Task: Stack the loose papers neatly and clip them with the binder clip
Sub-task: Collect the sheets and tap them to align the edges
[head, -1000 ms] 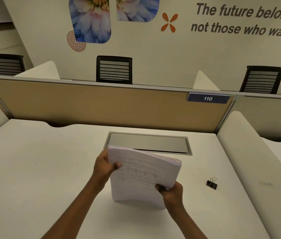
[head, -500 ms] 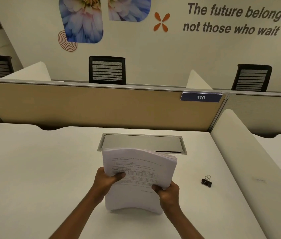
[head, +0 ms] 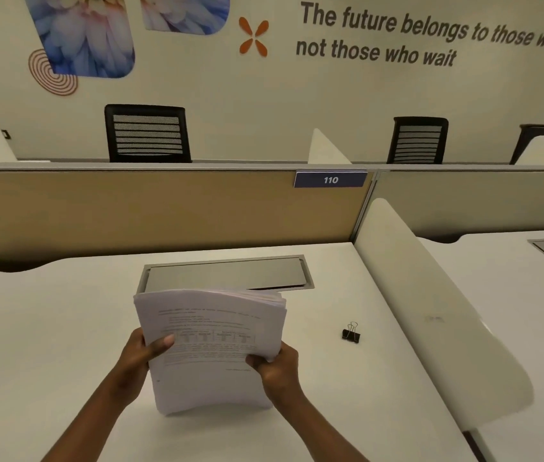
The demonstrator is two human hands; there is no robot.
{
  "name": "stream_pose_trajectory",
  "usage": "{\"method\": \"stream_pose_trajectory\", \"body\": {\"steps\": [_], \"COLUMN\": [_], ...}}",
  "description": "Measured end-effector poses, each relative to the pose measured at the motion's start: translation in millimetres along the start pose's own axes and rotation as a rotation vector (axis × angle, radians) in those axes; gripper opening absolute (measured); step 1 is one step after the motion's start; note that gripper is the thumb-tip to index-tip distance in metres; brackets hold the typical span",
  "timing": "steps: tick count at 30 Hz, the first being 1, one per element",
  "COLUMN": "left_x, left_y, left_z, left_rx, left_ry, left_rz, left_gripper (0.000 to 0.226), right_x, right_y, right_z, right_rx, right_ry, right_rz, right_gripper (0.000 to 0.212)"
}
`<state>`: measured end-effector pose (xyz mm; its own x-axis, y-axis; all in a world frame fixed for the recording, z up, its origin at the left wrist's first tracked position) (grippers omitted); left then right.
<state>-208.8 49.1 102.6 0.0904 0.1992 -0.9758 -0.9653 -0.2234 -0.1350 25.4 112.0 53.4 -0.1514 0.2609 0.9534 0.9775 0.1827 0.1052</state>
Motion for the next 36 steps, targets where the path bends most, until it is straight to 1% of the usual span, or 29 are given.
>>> {"method": "stream_pose_trajectory", "body": {"steps": [3, 8, 12, 16, 20, 23, 27, 31, 32, 36], "left_x": [-2, -3, -7, -11, -16, -20, -14, -7, -5, -4], "left_y": [0, 0, -2, -5, -6, -8, -9, -11, -11, -15], "left_z": [7, 18, 24, 30, 35, 39, 38, 34, 33, 30], "left_rx": [-0.008, -0.081, -0.123, -0.085, -0.059, -0.050, -0.039, -0.064, -0.069, -0.057], "left_ry": [-0.017, -0.041, -0.048, -0.028, -0.019, -0.018, 0.015, 0.032, 0.036, 0.024], "left_rz": [0.061, 0.167, 0.180, 0.186, 0.202, 0.184, 0.153, 0.122, 0.119, 0.144], "left_gripper": [0.068, 0.084, 0.084, 0.086, 0.091, 0.090, 0.085, 0.065, 0.066, 0.083], "right_x": [0, 0, 1, 3, 9, 12, 9, 5, 4, 1], "right_y": [0, 0, 0, 0, 2, 2, 4, 7, 7, 9], "right_z": [2, 6, 12, 16, 20, 21, 22, 22, 22, 21], "right_rx": [-0.007, -0.007, -0.018, -0.013, 0.024, 0.045, 0.031, 0.025, 0.024, 0.031], "right_ry": [0.009, -0.004, -0.007, -0.027, -0.039, -0.029, -0.041, -0.059, -0.063, -0.051], "right_rz": [-0.017, -0.023, -0.023, -0.001, 0.035, 0.059, 0.073, 0.074, 0.076, 0.097], "right_gripper": [0.034, 0.033, 0.035, 0.035, 0.030, 0.025, 0.025, 0.030, 0.030, 0.031]}}
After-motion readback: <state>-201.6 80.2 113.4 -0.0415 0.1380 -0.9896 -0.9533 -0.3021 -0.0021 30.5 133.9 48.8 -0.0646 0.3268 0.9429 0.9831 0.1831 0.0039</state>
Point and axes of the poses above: each hand's wrist, its own z-axis towards the middle knuckle, its own y-axis out of the back of the hand, x = y × z, the point moved 5 cm from there along z, towards the middle knuckle, and after that the axes turned 13 degrees about -y, right-handed, at the moved point
